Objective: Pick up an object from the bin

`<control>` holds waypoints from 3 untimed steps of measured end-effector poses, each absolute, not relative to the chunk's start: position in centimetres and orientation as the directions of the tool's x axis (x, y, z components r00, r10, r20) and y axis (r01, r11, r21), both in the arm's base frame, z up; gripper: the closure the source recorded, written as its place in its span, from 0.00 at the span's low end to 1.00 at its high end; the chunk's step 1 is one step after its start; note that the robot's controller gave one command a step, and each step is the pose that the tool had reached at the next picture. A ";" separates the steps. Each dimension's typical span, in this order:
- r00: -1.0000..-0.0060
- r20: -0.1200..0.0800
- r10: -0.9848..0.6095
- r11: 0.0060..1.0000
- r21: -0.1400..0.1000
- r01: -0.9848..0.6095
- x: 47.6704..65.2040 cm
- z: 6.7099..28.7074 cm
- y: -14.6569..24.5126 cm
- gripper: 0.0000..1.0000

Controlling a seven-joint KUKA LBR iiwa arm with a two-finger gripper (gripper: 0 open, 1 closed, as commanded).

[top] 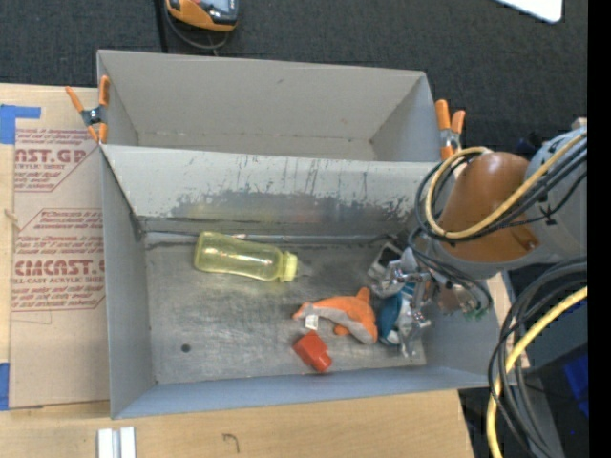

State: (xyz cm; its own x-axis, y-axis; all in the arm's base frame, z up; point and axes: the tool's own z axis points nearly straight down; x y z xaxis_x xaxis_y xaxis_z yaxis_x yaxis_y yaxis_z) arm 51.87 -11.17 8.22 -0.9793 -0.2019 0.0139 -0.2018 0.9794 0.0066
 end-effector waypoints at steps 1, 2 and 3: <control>-0.980 0.000 -0.197 0.980 0.003 -0.197 52.0 8.0 -11.2 0.00; -0.981 0.001 -0.197 0.980 0.004 -0.197 52.0 7.9 -11.1 0.00; -0.952 0.004 -0.306 0.952 0.005 -0.306 52.1 7.8 -10.6 0.00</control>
Offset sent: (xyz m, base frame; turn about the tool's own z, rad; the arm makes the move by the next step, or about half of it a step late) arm 0.0000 0.0000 0.0000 0.0000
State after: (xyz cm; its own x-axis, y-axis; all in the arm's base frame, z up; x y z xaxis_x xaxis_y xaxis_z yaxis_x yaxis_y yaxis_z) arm 52.13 -10.58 7.81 -0.9521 -0.3057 0.0041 -0.3057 0.9521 0.0049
